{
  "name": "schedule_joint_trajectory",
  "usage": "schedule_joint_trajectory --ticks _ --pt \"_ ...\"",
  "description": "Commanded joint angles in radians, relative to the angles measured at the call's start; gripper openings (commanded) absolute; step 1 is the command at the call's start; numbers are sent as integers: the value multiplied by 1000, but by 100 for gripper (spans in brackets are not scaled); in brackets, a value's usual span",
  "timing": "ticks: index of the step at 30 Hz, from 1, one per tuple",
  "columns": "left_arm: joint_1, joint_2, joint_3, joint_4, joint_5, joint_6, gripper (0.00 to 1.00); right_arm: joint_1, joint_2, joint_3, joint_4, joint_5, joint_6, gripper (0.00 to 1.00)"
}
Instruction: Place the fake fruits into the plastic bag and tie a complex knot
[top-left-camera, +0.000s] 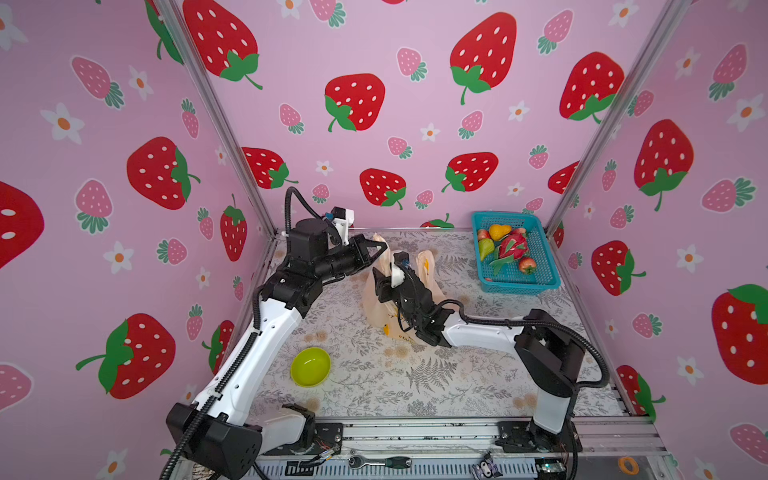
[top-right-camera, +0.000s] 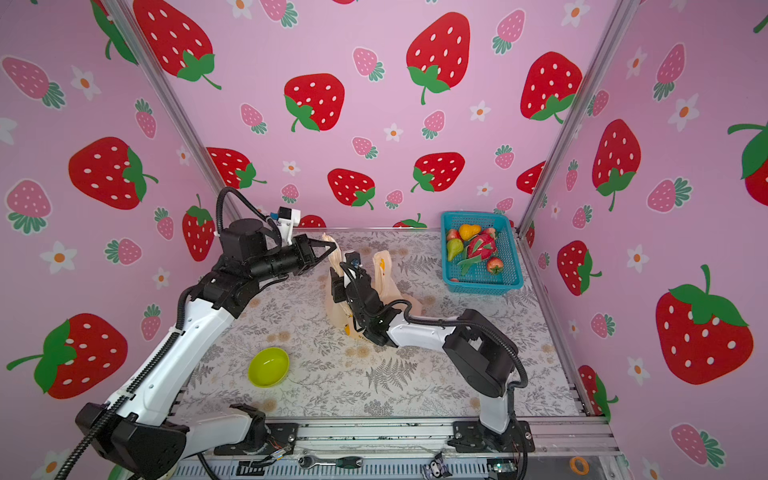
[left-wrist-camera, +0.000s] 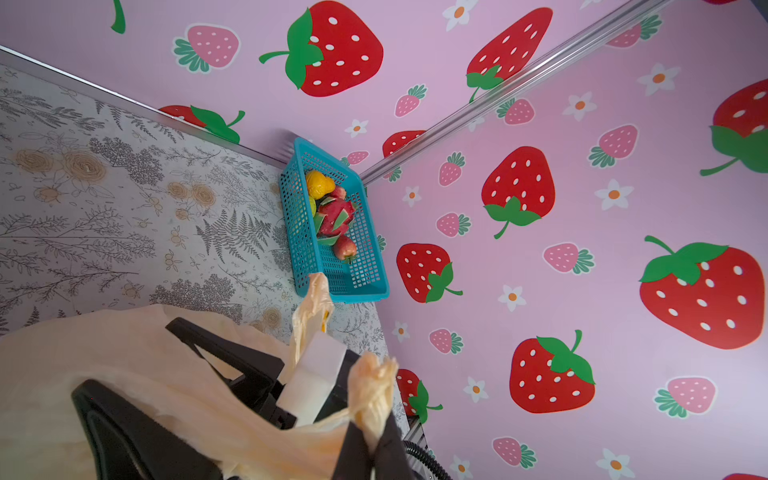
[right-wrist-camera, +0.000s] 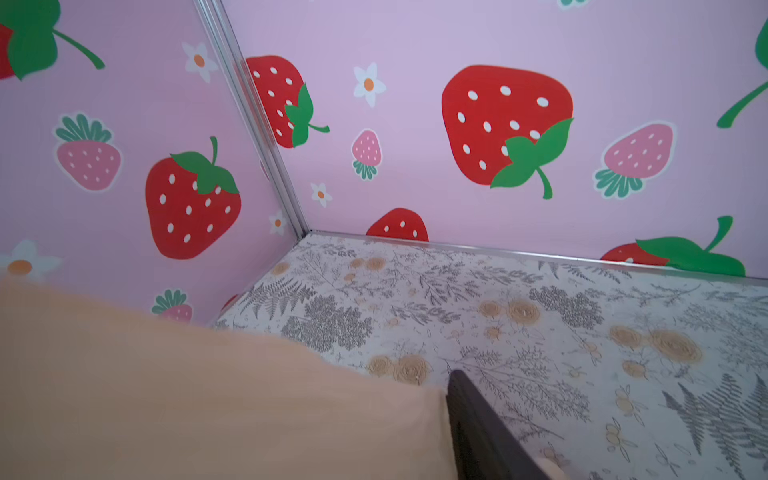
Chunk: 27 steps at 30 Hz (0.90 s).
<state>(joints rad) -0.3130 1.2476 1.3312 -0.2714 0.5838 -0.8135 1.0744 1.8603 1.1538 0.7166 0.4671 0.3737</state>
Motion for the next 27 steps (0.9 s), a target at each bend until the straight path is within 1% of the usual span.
schedule_joint_trajectory --ticks 1,3,4,5,6,8,9,11,13,20,23,27 --pt "12 -32 0 53 15 -10 0 5 -33 -18 -14 -6 -19 52" --pt "14 -27 0 51 15 -8 0 1 -64 -17 -27 -27 -59 52" --pt "13 -25 0 49 16 -5 0 -3 -76 -12 -42 -53 -76 54" --pt "14 -22 3 45 15 1 0 -9 -86 -2 -71 -79 -85 59" --pt "15 -21 5 40 14 7 0 -15 -95 5 -98 -99 -90 65" --pt "15 -17 8 26 4 24 0 -26 -121 15 -146 -154 -114 83" --pt "16 -16 9 21 -2 30 0 -30 -135 19 -166 -179 -127 89" --pt "18 -13 11 11 -12 44 0 -37 -169 26 -218 -234 -168 96" --pt "19 -8 15 -1 -19 54 0 -40 -198 41 -282 -267 -206 100" --pt "44 4 10 -10 -32 60 0 -59 -321 109 -503 -388 -336 100" --pt "52 8 6 -10 -32 60 0 -69 -364 154 -579 -440 -369 100" --pt "58 12 5 -12 -34 66 0 -85 -426 180 -635 -513 -390 100"
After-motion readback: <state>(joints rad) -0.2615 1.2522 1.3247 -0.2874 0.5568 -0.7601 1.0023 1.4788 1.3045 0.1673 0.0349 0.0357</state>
